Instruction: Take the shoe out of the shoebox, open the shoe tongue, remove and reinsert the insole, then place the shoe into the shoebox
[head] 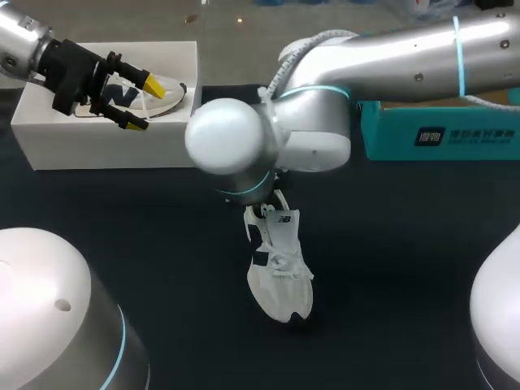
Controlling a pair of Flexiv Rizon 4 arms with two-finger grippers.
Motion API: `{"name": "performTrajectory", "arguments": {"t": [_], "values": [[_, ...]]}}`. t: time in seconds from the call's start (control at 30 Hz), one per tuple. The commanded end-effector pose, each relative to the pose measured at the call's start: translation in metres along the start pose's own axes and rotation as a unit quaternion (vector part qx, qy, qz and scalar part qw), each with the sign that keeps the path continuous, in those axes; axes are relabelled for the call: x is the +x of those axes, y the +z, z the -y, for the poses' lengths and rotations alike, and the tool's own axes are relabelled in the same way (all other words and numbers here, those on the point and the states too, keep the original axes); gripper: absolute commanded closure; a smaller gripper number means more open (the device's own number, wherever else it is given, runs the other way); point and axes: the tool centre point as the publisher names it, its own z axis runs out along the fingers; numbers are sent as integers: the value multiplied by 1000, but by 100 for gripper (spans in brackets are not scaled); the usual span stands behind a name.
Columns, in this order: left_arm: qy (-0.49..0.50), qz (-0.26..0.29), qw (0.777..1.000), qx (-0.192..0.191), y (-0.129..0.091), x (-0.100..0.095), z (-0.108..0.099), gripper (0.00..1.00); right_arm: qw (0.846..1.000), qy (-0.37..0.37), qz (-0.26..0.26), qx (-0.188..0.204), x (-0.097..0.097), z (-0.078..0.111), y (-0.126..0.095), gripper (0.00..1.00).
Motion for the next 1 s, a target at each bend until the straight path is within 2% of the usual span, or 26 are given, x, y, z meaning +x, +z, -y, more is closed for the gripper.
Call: {"name": "performTrajectory", "arguments": {"t": [0.03, 0.6, 1.0], "values": [[0, -1, 1000, 1, -1, 0, 0, 0, 989, 15, 149, -6, 4, 5, 1, 100], [0, -1, 1000, 1, -1, 0, 0, 0, 993, 47, 103, 21, -12, 12, 17, 100], [0, -1, 1000, 1, -1, 0, 0, 0, 994, 53, 76, 49, -11, 21, 38, 100]]}}
